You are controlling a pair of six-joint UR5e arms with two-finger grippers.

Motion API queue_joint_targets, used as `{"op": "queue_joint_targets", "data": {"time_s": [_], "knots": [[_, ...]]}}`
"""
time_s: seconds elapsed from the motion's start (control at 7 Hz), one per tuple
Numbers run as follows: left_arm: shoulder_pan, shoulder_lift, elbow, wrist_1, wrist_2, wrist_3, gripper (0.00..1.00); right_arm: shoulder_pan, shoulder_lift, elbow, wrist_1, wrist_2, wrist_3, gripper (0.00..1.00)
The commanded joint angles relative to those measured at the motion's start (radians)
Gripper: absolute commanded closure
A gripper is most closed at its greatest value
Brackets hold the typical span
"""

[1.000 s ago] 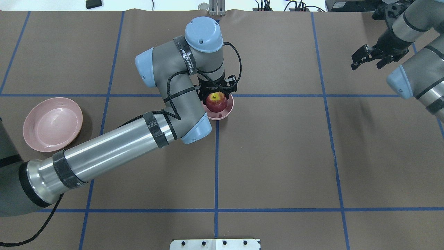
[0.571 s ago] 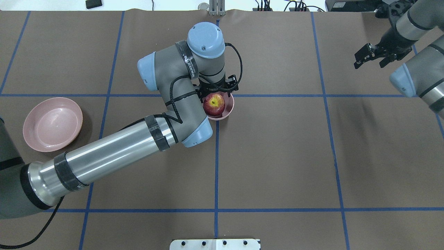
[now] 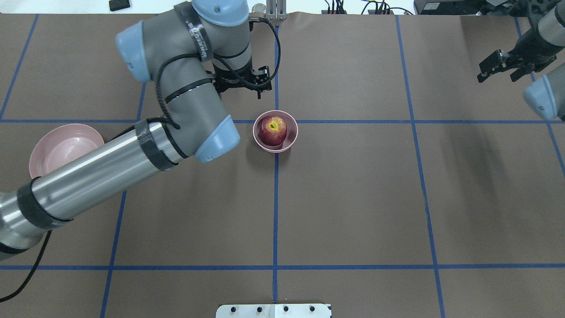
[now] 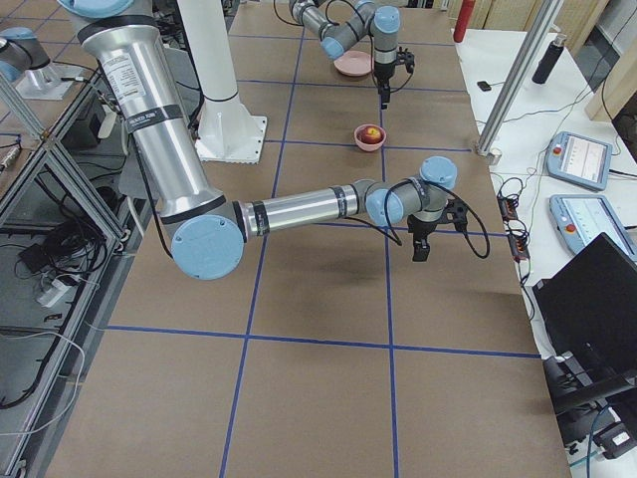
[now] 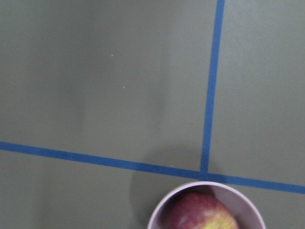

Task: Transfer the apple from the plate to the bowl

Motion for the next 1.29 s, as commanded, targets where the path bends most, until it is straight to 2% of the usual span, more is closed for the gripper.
{"op": "queue_joint_targets", "data": {"time_s": [0.0, 0.29, 0.43, 0.57, 0.71, 1.0, 1.14], "knots": [[-0.104, 0.243, -0.239, -0.006, -0.011, 0.124, 0.02, 0.063, -0.1, 0.03, 0.0, -0.003, -0.115, 0.0], [-0.34, 0.413, -0.26, -0.008, -0.245, 0.43, 0.02, 0.163, -0.186, 0.032, 0.0, -0.002, -0.232, 0.0], [-0.449, 0.513, -0.248, -0.005, -0.29, 0.626, 0.02, 0.209, -0.22, 0.033, 0.0, 0.012, -0.234, 0.0], [-0.543, 0.547, -0.199, 0.006, -0.297, 0.79, 0.02, 0.228, -0.249, 0.035, -0.014, 0.024, -0.234, 0.0], [-0.609, 0.581, -0.156, 0.003, -0.326, 0.831, 0.02, 0.237, -0.251, 0.048, -0.05, 0.024, -0.234, 0.0], [-0.704, 0.607, -0.034, 0.006, -0.329, 1.047, 0.02, 0.263, -0.284, 0.088, -0.06, 0.045, -0.234, 0.0], [-0.729, 0.665, -0.033, -0.025, -0.329, 1.051, 0.02, 0.265, -0.309, 0.122, -0.064, 0.047, -0.234, 0.0]]}}
